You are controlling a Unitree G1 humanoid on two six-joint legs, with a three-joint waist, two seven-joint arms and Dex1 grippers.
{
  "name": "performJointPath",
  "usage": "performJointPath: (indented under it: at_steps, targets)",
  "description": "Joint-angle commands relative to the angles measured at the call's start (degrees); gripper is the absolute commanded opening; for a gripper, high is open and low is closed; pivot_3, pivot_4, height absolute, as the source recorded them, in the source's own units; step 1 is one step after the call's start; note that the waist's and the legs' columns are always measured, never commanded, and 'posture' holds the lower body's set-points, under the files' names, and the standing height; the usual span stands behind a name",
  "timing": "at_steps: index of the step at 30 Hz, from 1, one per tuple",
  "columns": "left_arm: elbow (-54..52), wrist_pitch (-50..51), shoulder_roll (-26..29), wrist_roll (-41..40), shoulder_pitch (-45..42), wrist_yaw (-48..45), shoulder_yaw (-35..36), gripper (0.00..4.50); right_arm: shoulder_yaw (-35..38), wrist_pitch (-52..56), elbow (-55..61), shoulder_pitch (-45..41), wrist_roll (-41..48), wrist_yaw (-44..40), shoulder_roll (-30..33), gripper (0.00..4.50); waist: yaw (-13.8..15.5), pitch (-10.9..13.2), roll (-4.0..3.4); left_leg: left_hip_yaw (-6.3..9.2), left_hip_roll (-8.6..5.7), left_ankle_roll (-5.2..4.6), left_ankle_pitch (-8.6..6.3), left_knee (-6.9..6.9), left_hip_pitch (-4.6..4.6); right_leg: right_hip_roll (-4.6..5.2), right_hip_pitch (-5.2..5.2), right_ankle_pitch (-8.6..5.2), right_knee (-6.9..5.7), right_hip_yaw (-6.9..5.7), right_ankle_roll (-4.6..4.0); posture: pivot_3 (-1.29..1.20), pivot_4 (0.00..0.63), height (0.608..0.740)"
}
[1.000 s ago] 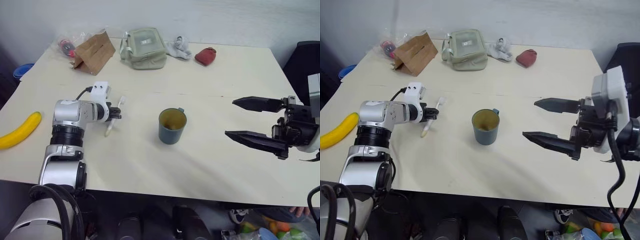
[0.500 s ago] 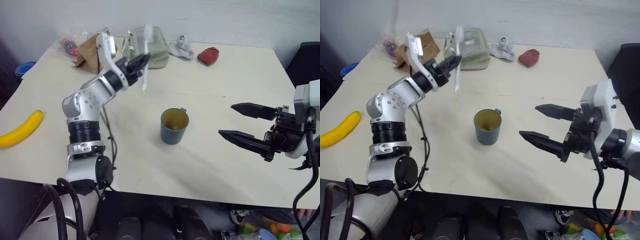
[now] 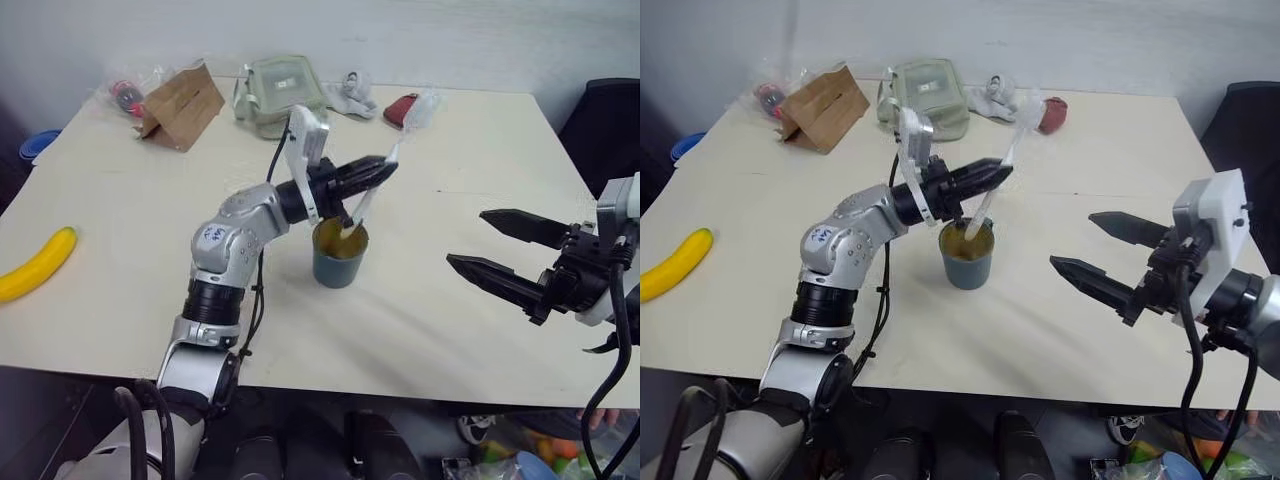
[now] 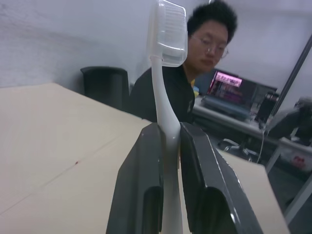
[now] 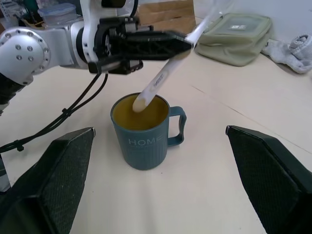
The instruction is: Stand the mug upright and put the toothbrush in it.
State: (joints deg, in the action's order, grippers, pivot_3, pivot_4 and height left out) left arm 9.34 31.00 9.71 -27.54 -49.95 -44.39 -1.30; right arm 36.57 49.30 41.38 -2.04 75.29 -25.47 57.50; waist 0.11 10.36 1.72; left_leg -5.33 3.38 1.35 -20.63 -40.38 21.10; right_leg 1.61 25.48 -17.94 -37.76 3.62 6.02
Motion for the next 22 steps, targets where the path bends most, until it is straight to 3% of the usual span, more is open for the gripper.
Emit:
performJointPath:
  at_steps: [1, 6, 8, 11, 14, 17, 18, 22]
  targets:
    - [-3.2, -1.8, 1.6, -0.4, 0.3, -2.6, -0.1, 1.72, 2.4, -1.8, 0.7, 0.5, 0.1, 0.5, -0.3, 4.5, 0.0, 0.0, 0.0, 0.0, 0.0, 0.0, 0.0, 0.0, 0.01, 0.01, 0.0, 0.0, 0.0, 0.0, 0.0, 0.0, 0.15, 0.74]
    - [-5.2, 1.8, 3.7, -4.2, 0.6, -2.3, 3.8, 3.19, 1.1, -2.7, -1.2, 0.0, -1.4, -0.4, 0.0, 4.5, 0.0, 0.0, 0.0, 0.01, 0.01, 0.0, 0.0, 0.0, 0.01, 0.01, 0.0, 0.0, 0.01, 0.0, 0.0, 0.0, 0.15, 0.74]
    - [-6.3, 5.7, 8.2, -7.6, -0.4, -3.8, 7.6, 3.76, 0.5, -2.9, -2.8, 0.1, -3.2, -2.3, 0.5, 4.5, -0.1, 0.0, 0.0, 0.02, 0.03, 0.0, 0.0, 0.0, 0.03, 0.02, 0.0, 0.0, 0.01, 0.0, 0.0, 0.0, 0.15, 0.74]
    - [-6.1, 9.9, 17.7, -10.6, -1.7, -9.4, 10.4, 3.76, 0.6, -2.6, -5.1, 0.9, -5.5, -6.6, 1.9, 4.5, -0.7, 0.0, -0.02, -0.02, 0.19, 0.0, 0.0, 0.03, -0.03, -0.12, 0.01, 0.0, -0.02, 0.03, -0.01, 0.0, 0.15, 0.74]
    - [-6.4, 9.5, 30.9, -9.8, -0.2, -22.6, 9.3, 3.76, 0.5, -2.3, -7.3, 2.1, -8.2, -13.1, 4.0, 4.5, -1.1, 0.0, -0.05, -0.03, 0.18, 0.01, 0.01, 0.08, -0.06, -0.15, 0.03, -0.02, 0.0, -0.01, -0.03, 0.0, 0.15, 0.74]
    - [-0.5, 2.4, 45.8, -2.5, 1.6, -33.1, 6.9, 3.76, -0.8, -3.0, -11.0, 2.6, -11.8, -20.1, 6.5, 4.5, -1.5, 0.0, -0.06, -0.03, 0.16, 0.02, 0.01, 0.2, -0.04, -0.14, 0.01, -0.03, 0.13, -0.09, -0.06, 0.0, 0.15, 0.74]
    - [1.2, 1.2, 48.7, -1.6, 2.1, -34.9, 6.9, 3.76, -1.4, -3.4, -12.1, 2.2, -12.9, -21.4, 6.8, 4.5, -1.5, 0.0, -0.06, -0.05, 0.12, 0.02, 0.01, 0.25, -0.09, -0.12, 0.0, -0.03, 0.15, -0.07, -0.06, 0.0, 0.15, 0.74]
    - [2.9, -2.6, 52.0, -0.1, 4.0, -37.8, 7.4, 3.76, -3.4, -4.3, -14.3, 0.3, -15.5, -23.8, 6.3, 4.5, -1.1, 0.0, -0.06, -0.31, 0.04, 0.0, 0.01, 0.2, 0.0, -0.08, -0.04, -0.04, 0.24, -0.17, -0.08, 0.0, 0.15, 0.74]
